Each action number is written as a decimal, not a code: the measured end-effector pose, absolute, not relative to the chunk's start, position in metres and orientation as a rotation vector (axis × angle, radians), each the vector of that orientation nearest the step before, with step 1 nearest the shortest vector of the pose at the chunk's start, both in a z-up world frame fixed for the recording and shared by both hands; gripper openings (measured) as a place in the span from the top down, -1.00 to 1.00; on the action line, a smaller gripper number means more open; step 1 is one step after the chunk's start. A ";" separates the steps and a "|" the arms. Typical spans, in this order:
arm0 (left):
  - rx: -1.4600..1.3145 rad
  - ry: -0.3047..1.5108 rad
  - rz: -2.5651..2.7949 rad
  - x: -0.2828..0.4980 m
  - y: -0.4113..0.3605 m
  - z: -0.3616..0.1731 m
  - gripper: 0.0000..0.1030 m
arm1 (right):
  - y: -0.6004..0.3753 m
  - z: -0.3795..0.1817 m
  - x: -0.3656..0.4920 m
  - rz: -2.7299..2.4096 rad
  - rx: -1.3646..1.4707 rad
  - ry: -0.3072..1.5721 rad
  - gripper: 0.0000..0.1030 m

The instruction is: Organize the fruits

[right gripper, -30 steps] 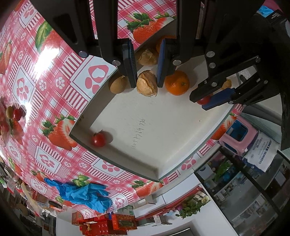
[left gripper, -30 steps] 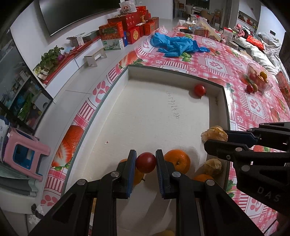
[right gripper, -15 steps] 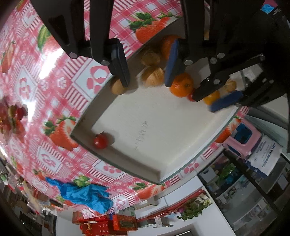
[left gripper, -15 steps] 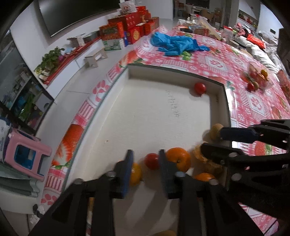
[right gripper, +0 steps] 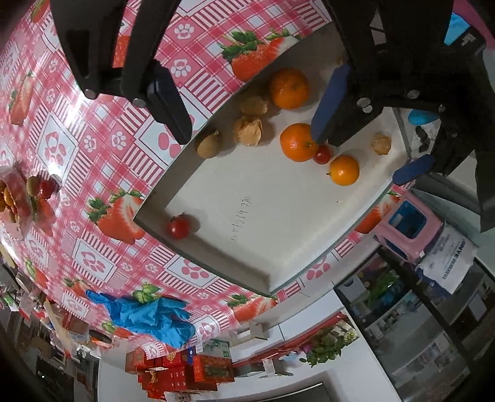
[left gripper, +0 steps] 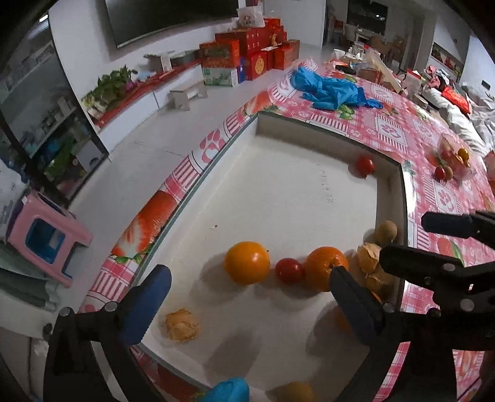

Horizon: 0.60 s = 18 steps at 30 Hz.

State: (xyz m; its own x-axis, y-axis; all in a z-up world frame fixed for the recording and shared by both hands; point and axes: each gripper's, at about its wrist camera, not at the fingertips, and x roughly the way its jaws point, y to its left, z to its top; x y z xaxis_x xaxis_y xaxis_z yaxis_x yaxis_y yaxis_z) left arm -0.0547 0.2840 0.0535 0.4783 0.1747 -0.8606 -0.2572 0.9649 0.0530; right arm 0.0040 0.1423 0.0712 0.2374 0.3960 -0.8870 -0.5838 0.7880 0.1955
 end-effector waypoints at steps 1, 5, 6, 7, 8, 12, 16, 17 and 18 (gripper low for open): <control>-0.080 1.039 0.266 -0.056 0.282 0.054 -1.00 | 0.142 0.072 0.003 0.675 -0.192 1.148 -0.64; -0.041 1.038 0.276 -0.059 0.274 0.060 -1.00 | 0.139 0.078 -0.001 0.660 -0.203 1.143 -0.64; -0.032 1.031 0.278 -0.060 0.271 0.061 -1.00 | 0.137 0.080 -0.002 0.654 -0.208 1.138 -0.64; -0.026 1.026 0.281 -0.062 0.270 0.062 -1.00 | 0.136 0.081 -0.003 0.649 -0.213 1.136 -0.64; -0.024 1.020 0.281 -0.064 0.268 0.064 -1.00 | 0.135 0.082 -0.005 0.644 -0.220 1.133 -0.64; -0.024 1.015 0.278 -0.069 0.263 0.069 -1.00 | 0.129 0.086 -0.011 0.609 -0.262 1.113 -0.64; -0.015 1.015 0.287 -0.074 0.258 0.072 -1.00 | 0.123 0.087 -0.016 0.590 -0.282 1.106 -0.64; -0.015 1.015 0.289 -0.076 0.256 0.072 -1.00 | 0.123 0.088 -0.018 0.587 -0.286 1.103 -0.64; -0.014 1.015 0.289 -0.078 0.255 0.073 -1.00 | 0.121 0.088 -0.019 0.584 -0.292 1.098 -0.65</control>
